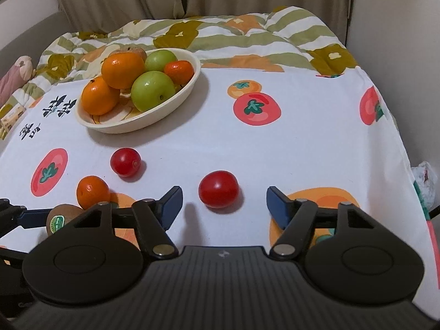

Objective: Organize fruits
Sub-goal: 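Grasp the brown kiwi with the left gripper while the right gripper grasps a red cherry tomato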

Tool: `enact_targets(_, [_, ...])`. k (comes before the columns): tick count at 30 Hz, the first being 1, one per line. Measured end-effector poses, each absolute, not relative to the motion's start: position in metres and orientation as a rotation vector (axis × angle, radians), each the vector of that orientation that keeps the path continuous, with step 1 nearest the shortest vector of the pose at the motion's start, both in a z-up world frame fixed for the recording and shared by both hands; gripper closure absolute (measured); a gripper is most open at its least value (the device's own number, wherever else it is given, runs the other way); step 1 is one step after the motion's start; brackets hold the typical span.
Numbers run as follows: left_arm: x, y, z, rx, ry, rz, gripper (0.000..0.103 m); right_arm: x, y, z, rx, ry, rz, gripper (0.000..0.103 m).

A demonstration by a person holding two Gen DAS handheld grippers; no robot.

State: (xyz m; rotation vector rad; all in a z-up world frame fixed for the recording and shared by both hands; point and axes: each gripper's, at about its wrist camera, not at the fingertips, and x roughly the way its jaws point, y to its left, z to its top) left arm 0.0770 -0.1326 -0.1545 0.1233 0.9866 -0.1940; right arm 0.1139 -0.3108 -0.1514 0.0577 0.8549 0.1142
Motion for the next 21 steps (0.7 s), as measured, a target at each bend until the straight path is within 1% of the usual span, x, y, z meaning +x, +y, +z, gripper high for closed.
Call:
enact_targets(4, [0.076, -0.133, -0.153, 0.117, 0.99, -0.191, 0.033, 0.117, -0.308, -0.152, 0.044, 0.859, 0.129, 0.029])
enact_targets(8, [0.074, -0.131, -0.153, 0.108, 0.99, -0.181, 0.033, 0.119, -0.307, -0.153, 0.037, 0.861, 0.133, 0.033])
enact_targets(17, [0.073, -0.12, -0.15, 0.088, 0.983, -0.142, 0.033, 0.123, -0.303, -0.153, 0.023, 0.856, 0.149, 0.036])
enact_targets(19, [0.072, -0.118, -0.15, 0.085, 0.982, -0.135, 0.033, 0.124, -0.303, -0.154, 0.021, 0.857, 0.154, 0.04])
enact_targets(21, [0.072, -0.116, -0.149, 0.082, 0.98, -0.125, 0.033, 0.126, -0.301, -0.154, 0.018, 0.863, 0.162, 0.05])
